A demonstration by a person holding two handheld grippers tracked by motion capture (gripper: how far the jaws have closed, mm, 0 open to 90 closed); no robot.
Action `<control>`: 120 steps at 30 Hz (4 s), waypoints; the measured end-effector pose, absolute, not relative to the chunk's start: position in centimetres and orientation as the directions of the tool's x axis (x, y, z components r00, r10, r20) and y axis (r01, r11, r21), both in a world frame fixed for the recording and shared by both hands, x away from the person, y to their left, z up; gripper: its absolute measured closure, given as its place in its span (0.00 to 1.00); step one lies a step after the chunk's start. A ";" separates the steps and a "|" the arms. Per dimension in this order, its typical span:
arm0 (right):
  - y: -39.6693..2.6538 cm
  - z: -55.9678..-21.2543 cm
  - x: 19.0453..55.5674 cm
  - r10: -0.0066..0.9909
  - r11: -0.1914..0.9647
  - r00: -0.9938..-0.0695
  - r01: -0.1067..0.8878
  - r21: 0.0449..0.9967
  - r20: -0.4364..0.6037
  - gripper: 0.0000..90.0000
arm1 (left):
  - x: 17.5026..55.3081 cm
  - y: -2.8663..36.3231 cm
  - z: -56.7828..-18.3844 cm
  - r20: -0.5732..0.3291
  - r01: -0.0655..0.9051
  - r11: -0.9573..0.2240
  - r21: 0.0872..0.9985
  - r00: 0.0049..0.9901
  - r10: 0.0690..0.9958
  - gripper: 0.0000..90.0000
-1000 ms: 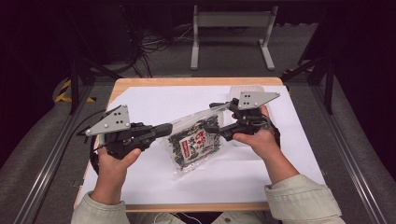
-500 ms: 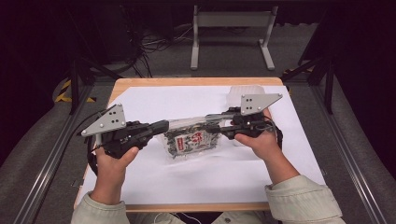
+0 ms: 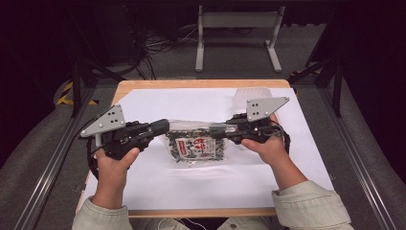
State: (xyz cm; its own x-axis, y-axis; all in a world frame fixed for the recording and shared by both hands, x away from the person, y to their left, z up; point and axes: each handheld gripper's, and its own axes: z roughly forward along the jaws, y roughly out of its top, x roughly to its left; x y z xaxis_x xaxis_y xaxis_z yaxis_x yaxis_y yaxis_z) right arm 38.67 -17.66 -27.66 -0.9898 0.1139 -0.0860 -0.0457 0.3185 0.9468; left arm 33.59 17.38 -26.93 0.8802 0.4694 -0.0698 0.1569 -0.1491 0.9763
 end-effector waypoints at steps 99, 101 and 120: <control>-32.6 -23.3 46.7 0.756 0.192 -0.645 0.059 0.980 -0.109 0.86 | 38.3 21.4 -35.9 -0.143 0.357 -0.258 0.898 0.790 0.596 0.38; -32.6 -23.5 46.7 0.756 0.182 -0.647 0.066 0.981 -0.097 0.86 | 38.2 21.3 -35.9 -0.147 0.361 -0.256 0.897 0.788 0.597 0.38; -33.1 -26.9 46.6 0.737 0.205 -0.672 0.114 0.972 -0.077 0.86 | 38.3 21.2 -36.0 -0.144 0.364 -0.267 0.892 0.791 0.594 0.37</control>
State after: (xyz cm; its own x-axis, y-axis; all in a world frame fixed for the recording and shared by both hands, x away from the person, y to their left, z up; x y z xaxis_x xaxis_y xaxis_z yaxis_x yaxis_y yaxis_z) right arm 46.58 -33.11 -26.89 -0.6717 0.7368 -0.0767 0.1143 0.2054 0.9720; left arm 38.34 21.16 -36.01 0.7911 0.5945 -0.1442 0.3635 -0.2673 0.8924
